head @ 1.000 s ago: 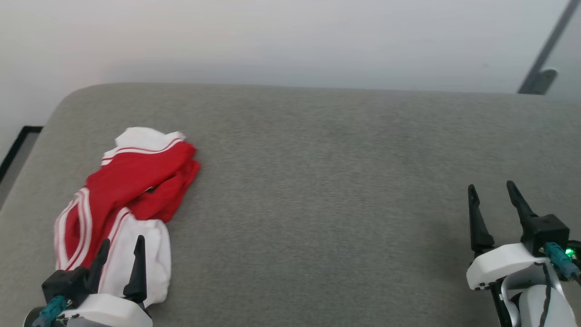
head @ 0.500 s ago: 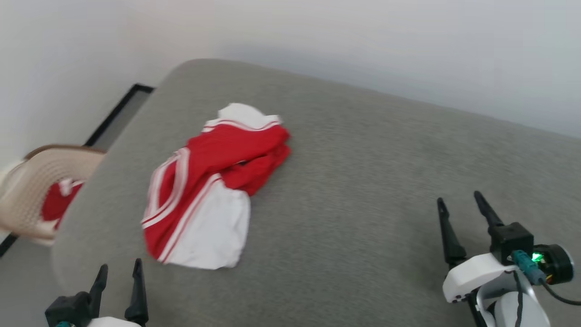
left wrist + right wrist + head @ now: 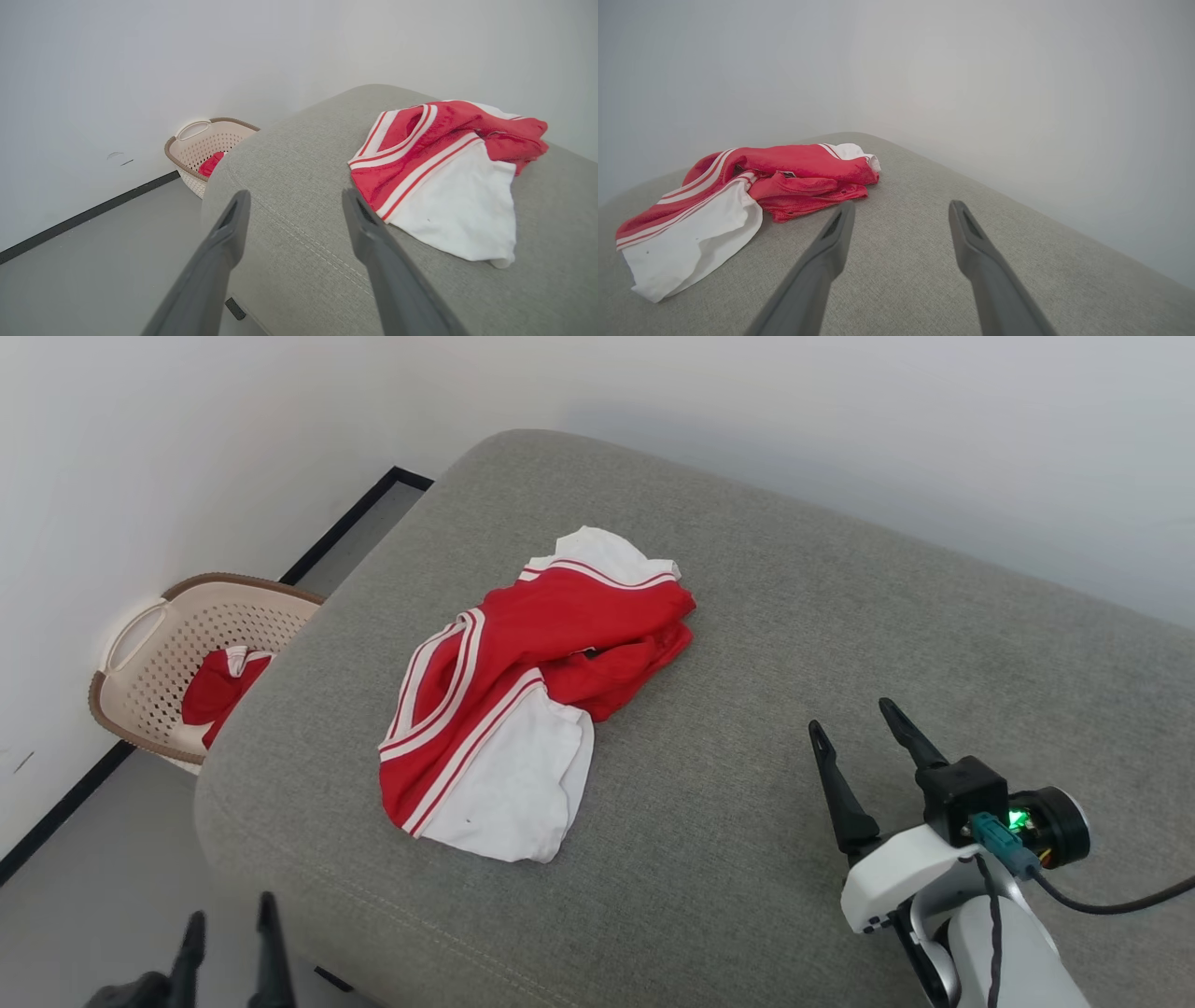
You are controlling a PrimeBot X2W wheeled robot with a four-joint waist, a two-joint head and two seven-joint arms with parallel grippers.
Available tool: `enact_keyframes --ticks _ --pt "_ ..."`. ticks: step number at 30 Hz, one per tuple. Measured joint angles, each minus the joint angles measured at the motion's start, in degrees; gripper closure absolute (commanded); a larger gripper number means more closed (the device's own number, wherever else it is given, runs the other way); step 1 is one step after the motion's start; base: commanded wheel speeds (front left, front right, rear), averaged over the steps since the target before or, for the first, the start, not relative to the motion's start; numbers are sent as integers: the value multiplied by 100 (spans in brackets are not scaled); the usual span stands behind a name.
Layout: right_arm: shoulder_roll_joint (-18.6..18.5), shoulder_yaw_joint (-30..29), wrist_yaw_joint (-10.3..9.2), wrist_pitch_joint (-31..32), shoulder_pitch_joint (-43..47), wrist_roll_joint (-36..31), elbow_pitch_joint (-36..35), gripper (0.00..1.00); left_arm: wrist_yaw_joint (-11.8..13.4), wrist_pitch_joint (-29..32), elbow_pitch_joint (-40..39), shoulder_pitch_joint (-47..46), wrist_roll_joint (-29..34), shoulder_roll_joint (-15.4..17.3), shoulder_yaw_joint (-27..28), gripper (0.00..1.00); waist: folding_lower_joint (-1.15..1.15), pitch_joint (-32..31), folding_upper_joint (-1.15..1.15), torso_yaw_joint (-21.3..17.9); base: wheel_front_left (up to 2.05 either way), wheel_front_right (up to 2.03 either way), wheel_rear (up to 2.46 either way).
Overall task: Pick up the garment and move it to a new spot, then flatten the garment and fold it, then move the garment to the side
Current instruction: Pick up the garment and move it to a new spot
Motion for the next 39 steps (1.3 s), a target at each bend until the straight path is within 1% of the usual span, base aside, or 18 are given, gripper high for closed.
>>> enact_keyframes --ticks 2,4,7,11,13,16,19,22,24,26,29,31,36,39 --pt "3 -21 0 0 -2 30 1 0 0 0 30 -8 19 33 -158 0 0 1 0 -27 0 0 0" --pt "2 -92 0 0 35 33 -20 0 0 0 99 -123 8 183 -459 0 0 2 0 -66 0 0 0" --pt "1 -168 0 0 87 -14 -80 0 0 0 149 -571 -143 608 -929 0 0 53 0 -165 0 0 0" --pt "22 -188 0 0 -62 -172 -167 0 0 0 336 -1391 -633 1288 -1524 0 0 269 0 -415 0 0 0" --pt "23 -219 0 0 -170 -236 -202 0 0 -1 527 -1887 -1044 1655 -1801 0 0 451 0 -590 0 0 0" --pt "35 -278 0 0 -274 -320 -252 0 0 1 914 -2553 -1717 2284 -2471 0 0 738 0 -904 0 0 0" --pt "42 -307 0 0 -349 -369 -333 0 0 202 1193 -3111 -2554 2920 -3160 0 0 1021 0 -1235 0 0 0" --pt "56 -297 0 0 -446 -374 -430 0 0 738 1235 -3496 -3521 3530 -3869 0 0 1297 0 -1566 0 0 0" --pt "57 -268 0 0 -534 -294 -531 0 -1 1140 1222 -3688 -4219 3868 -4224 0 0 1488 0 -1771 0 0 0" --pt "56 -264 0 0 -567 -241 -581 0 -1 1581 1222 -3838 -4724 4197 -4584 0 0 1670 0 -1964 0 0 0" --pt "57 -211 0 0 -579 -168 -659 0 -1 2134 1356 -4019 -5388 4499 -4922 0 0 1918 0 -2224 0 0 0" --pt "58 -181 0 0 -592 -124 -706 0 -1 2237 1467 -4125 -5560 4648 -5097 0 0 2058 -1 -2384 0 0 0" --pt "59 -193 0 0 -593 -62 -816 0 -1 2514 1780 -4414 -6003 4833 -5438 0 0 2347 0 -2682 0 0 0" --pt "60 -155 0 0 -588 -63 -844 0 -5 2731 1940 -4612 -6149 4874 -5625 0 0 2448 0 -2798 0 0 0"
